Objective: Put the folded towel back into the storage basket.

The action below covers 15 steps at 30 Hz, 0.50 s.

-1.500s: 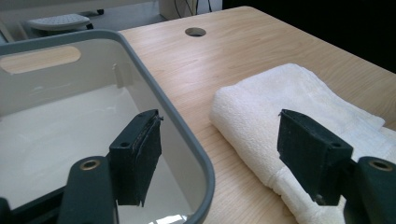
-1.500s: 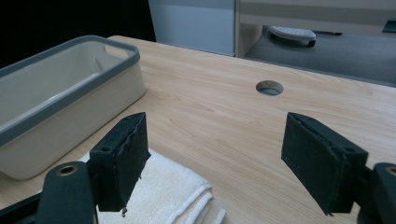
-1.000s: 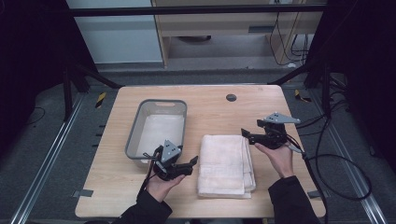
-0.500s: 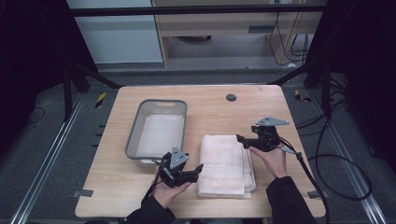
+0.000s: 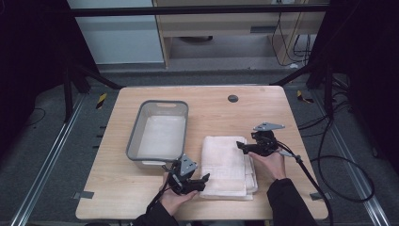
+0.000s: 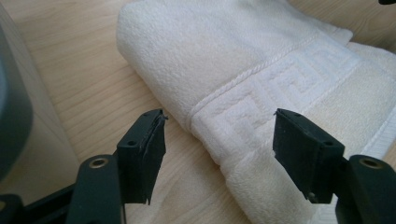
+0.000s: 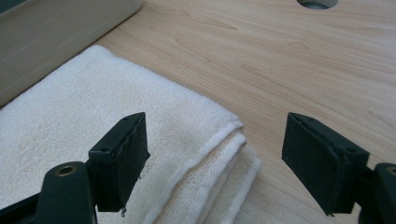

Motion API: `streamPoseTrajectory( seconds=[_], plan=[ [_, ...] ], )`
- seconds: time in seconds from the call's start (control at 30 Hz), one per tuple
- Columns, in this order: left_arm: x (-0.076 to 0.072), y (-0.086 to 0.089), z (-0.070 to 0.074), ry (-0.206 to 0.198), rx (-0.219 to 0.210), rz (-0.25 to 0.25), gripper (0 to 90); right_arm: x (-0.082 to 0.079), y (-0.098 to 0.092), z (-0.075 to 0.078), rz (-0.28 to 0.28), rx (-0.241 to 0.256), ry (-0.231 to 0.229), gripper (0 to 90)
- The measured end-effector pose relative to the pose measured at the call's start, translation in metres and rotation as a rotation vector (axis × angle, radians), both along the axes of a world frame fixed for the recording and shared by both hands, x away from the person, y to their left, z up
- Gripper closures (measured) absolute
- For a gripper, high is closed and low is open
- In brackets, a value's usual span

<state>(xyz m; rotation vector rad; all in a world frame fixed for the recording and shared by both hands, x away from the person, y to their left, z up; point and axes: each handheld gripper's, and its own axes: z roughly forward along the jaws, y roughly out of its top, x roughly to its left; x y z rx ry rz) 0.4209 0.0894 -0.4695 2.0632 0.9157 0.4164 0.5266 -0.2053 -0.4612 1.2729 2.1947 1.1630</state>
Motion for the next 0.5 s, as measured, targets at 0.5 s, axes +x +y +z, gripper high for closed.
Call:
streamPoseTrajectory(
  seconds=[0.5],
  plan=[
    [0.005,-0.010,-0.019,0.074,0.029,0.002,30.3,0.003,0.006,-0.019,0.013,-0.022,0.062,23.8]
  ],
)
